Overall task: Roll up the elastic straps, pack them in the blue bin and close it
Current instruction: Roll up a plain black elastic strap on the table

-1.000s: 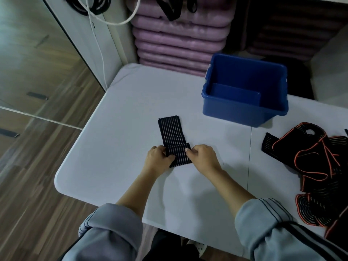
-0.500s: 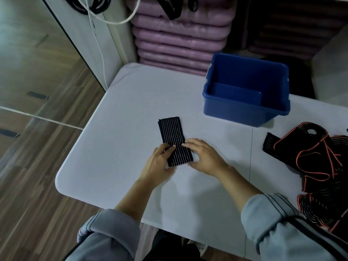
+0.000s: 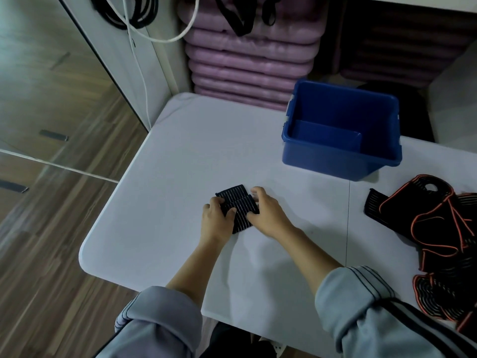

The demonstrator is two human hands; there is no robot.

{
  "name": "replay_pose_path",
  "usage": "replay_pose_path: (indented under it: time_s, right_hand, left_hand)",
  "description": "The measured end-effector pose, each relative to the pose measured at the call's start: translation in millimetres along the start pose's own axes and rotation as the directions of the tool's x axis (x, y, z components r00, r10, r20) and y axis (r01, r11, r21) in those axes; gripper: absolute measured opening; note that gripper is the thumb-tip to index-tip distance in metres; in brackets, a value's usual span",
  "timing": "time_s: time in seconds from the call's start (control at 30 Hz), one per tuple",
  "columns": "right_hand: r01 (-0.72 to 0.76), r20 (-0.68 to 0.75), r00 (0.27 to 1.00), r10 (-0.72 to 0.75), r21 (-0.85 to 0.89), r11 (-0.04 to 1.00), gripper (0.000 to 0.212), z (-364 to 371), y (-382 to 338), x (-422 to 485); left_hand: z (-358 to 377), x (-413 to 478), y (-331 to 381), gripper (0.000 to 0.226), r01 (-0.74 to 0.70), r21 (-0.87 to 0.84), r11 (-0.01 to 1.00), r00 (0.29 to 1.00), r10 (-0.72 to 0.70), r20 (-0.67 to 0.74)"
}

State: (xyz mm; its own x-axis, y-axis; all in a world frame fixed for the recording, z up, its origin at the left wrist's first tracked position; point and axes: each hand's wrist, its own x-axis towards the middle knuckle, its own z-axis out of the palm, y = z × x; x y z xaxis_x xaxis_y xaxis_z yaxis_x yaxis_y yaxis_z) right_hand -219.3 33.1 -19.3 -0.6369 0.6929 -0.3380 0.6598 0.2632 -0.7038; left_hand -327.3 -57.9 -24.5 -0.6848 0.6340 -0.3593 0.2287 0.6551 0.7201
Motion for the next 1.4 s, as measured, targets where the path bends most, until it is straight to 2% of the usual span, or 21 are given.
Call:
replay_pose_path:
  time_s: [0.2,0.3,0.4,0.47,0.6,0.7,0.83,0.9,1.0,1.13,1.3,1.4]
  right_hand:
    - [-0.068,0.079,0.995,0.059,0.121,0.99,0.07,-5.7,-1.7,4.8]
    - [-0.002,0.093,0.996,-0.015,0.173,0.985,0.082,-12.6,-2.5,0.5]
    - [0.047,0.102,0.993,-0.062,0.147,0.988,0.087,-14.9,2.0,-3.1]
    - [0.061,0.104,0.992,-0.071,0.097,0.993,0.082,-13.6,6.9,-5.7]
    - [0.013,0.122,0.992,-0.016,0.025,1.0,0.06,-15.9,12.0,-15.3]
    - [-0.001,0.078,0.997,-0.002,0.045,0.999,0.048,-20.4,12.0,-16.3]
    - [-0.029,0.103,0.995,0.012,0.162,0.986,0.04,-27.8,5.4,-8.7]
    - [-0.078,0.11,0.993,0.054,0.235,0.969,0.038,-30.1,1.7,-2.2]
    - [-0.119,0.045,0.993,0.11,0.315,0.942,0.042,-30.4,-8.4,12.4]
    - [-0.13,-0.067,0.985,0.159,0.32,0.938,0.044,-27.9,-29.1,42.4]
    - [-0.1,-0.138,0.98,0.142,0.273,0.957,0.037,-27.7,-54.9,96.5]
    - [-0.101,-0.166,0.975,0.15,0.272,0.957,0.032,-25.9,-69.1,130.5]
  left_hand:
    - [-2.0,2.8,-6.9,0.05,0.012,-0.059,0.998,0.994,-0.006,0.105]
    - [-8.7,2.1,-7.0,0.065,-0.026,-0.053,0.998,0.985,0.035,0.167]
    - [-14.7,-2.3,-3.9,0.076,-0.063,-0.048,0.997,0.972,0.072,0.224]
    - [-16.2,-5.1,-2.7,0.079,-0.082,0.0,0.997,0.966,0.08,0.246]
    - [-19.7,-9.7,-2.3,0.061,-0.123,0.09,0.988,0.962,0.096,0.256]
    - [-23.3,-9.6,-1.6,0.05,-0.153,0.08,0.985,0.964,0.131,0.233]
    - [-29.1,1.6,4.8,0.041,-0.111,0.037,0.993,0.963,0.099,0.25]
    - [-32.4,9.8,9.7,0.034,-0.046,-0.034,0.998,0.97,0.053,0.238]
    - [-34.7,24.6,19.0,0.032,0.005,-0.148,0.989,0.988,0.019,0.155]
    - [-37.9,49.1,38.7,0.036,0.035,-0.28,0.959,0.999,-0.025,0.038]
    - [-49.6,97.3,56.5,0.033,-0.014,-0.301,0.954,0.999,-0.002,-0.053]
    - [-58.3,129.0,62.7,0.037,-0.041,-0.249,0.968,0.997,0.021,-0.081]
